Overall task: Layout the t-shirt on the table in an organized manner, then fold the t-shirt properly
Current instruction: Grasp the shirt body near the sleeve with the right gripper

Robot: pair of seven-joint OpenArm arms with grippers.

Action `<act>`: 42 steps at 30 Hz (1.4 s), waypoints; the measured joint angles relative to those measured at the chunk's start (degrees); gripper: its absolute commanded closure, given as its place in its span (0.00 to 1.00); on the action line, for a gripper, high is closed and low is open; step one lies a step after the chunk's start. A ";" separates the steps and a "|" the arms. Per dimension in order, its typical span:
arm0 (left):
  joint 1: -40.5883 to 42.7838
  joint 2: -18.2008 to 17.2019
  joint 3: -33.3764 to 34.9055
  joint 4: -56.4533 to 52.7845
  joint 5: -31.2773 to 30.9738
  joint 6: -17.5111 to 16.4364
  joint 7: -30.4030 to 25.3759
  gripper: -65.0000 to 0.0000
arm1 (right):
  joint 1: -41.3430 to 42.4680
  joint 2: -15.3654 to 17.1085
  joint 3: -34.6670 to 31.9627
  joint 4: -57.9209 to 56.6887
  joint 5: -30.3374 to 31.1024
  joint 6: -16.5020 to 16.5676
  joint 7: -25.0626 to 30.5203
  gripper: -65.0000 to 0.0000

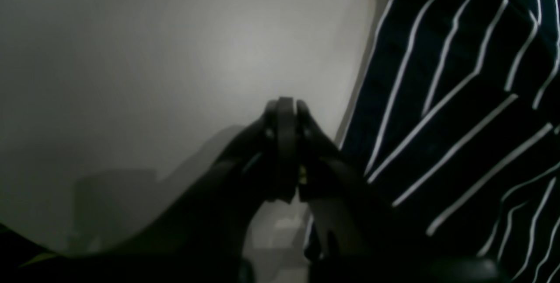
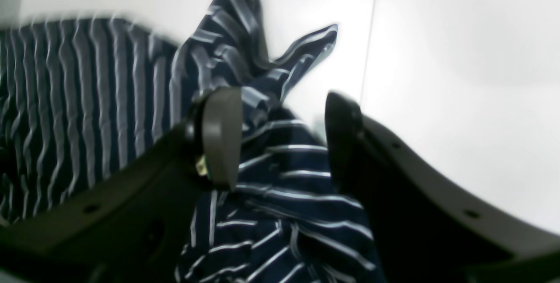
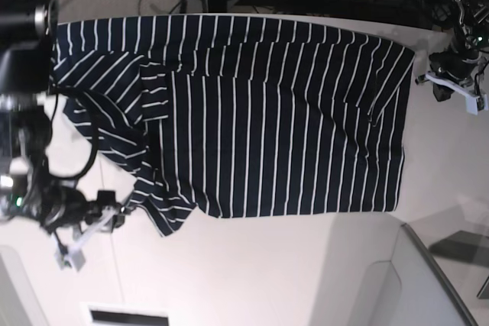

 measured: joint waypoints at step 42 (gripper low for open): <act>-2.23 0.66 -0.04 -1.27 5.20 -0.02 0.02 1.00 | -14.23 -9.86 -30.01 -10.19 -43.98 -37.11 24.02 0.46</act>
